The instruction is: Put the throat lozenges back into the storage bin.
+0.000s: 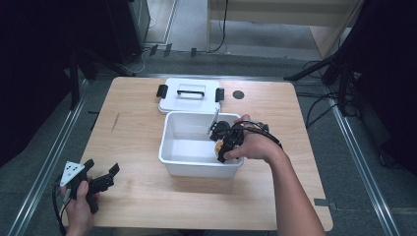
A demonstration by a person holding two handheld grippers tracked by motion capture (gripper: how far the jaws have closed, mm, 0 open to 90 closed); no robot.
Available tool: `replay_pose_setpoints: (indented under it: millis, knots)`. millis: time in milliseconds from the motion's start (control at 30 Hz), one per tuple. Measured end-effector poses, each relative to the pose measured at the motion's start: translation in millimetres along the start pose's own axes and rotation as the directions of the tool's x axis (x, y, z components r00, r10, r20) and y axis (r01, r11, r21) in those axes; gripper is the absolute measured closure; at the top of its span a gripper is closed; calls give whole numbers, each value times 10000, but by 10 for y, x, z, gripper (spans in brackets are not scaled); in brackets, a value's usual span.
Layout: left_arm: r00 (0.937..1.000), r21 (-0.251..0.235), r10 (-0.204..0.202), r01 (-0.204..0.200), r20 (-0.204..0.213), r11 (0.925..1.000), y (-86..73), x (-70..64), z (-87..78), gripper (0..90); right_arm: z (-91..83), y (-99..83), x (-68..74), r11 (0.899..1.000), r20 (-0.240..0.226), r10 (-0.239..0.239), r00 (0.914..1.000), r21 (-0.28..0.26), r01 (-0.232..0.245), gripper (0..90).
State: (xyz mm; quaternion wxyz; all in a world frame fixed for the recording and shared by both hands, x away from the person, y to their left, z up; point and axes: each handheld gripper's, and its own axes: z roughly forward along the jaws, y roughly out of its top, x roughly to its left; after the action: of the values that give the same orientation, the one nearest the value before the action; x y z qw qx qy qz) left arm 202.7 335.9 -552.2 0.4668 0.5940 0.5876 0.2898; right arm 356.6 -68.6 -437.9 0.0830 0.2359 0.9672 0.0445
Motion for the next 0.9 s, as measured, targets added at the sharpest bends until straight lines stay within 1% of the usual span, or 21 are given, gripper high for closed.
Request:
replay_pose_setpoints:
  millis: [200, 300, 333, 467, 500, 667, 900]
  knots:
    - [10000, 6, -3, 3, -3, 10000, 1, 1, 1, 4, -6, -12, -15, 10000, 3, 94, 10000, -30, -94, 199]
    - [10000, 7, -4, 4, 0, 10000, 1, 1, 0, 4, -18, -15, -27, 9999, -49, 146, 9999, -90, -146, 171]
    - [10000, 4, -12, 12, 1, 10000, 0, 0, 1, 5, -23, -15, -28, 9996, -40, 249, 9997, -107, -249, 169]
    - [10000, 8, -17, 17, 3, 10000, 1, 1, 0, 5, -64, -15, -37, 9988, -139, 401, 9991, -277, -405, 133]
    - [10000, 6, -19, 19, 4, 10000, 0, 1, 1, 5, -81, -17, -39, 9987, -139, 376, 9992, -343, -381, 132]
    - [10000, -16, -29, 29, 2, 10000, 0, 1, 0, 5, -203, -28, -54, 9961, -73, 629, 9980, -611, -632, 132]
    - [10000, 4, 30, -30, -15, 10000, 1, 1, 0, 4, -410, -47, -64, 9883, -125, 1019, 9947, -1131, -1027, 133]
